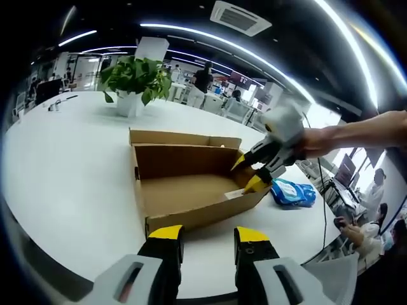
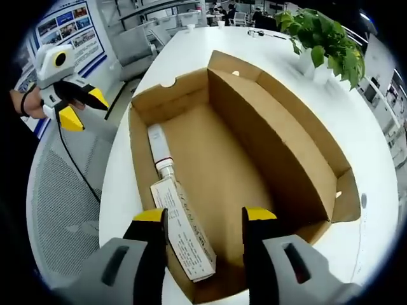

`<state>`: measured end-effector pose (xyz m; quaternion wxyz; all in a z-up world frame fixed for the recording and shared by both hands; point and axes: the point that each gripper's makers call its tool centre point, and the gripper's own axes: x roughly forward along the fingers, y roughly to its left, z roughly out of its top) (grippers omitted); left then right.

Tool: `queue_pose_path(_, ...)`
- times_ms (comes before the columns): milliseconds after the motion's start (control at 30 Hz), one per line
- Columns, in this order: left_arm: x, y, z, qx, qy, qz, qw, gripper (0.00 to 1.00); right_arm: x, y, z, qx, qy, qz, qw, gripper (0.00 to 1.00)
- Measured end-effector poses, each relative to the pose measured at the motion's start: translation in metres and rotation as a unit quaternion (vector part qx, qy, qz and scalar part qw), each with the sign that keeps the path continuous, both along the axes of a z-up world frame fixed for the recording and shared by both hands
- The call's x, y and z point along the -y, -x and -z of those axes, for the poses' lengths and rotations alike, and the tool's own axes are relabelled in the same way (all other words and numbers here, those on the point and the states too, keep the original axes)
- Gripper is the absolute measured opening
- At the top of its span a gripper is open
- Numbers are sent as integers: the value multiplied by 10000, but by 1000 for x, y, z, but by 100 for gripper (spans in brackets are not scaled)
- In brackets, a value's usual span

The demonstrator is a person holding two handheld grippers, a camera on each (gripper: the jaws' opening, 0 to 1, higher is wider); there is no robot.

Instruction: Operate the shoe box by opening the lid, removing the specified soft item, and placing it in the target area until the item is outside and the box remains undamaged.

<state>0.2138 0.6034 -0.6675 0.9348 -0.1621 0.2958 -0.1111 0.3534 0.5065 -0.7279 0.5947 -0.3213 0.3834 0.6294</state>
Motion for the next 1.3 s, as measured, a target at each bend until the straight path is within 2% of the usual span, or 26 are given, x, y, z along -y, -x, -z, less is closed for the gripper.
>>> queue_pose_path(167,1,1,0,-6,1,15,10000,31,3,-3,1,6,46,111,9999,45)
queue_pose_path(333,1,2,0,-16,-1,20,10000,31,10,-16,-2,298,100,224,9993,43)
queue_pose_path(467,1,3,0,-19,-6,35,10000,31,16,-24,-2,350,153,380,9985,43)
queue_pose_path(600,2,3,0,-10,-12,54,10000,31,14,-18,-5,438,147,215,9987,41)
queue_pose_path(667,2,3,0,-10,-6,54,10000,31,5,-10,-9,261,-36,157,9995,43)
queue_pose_path(733,2,3,0,-9,-12,62,10000,31,1,-5,-9,232,-55,75,9997,46)
queue_pose_path(833,2,2,1,-7,-15,85,10000,31,-1,3,-2,215,97,-160,9996,46)
queue_pose_path(900,2,2,1,3,-1,79,10000,31,-5,6,0,224,98,-233,9994,40)
queue_pose_path(967,2,2,1,0,-12,84,10000,31,-9,9,0,178,137,-346,9991,39)
queue_pose_path(1167,3,1,1,3,-26,110,9999,31,-14,9,-4,437,334,-808,9952,44)
queue_pose_path(1300,2,1,1,13,-6,75,10000,31,-18,15,-2,320,326,-806,9957,40)
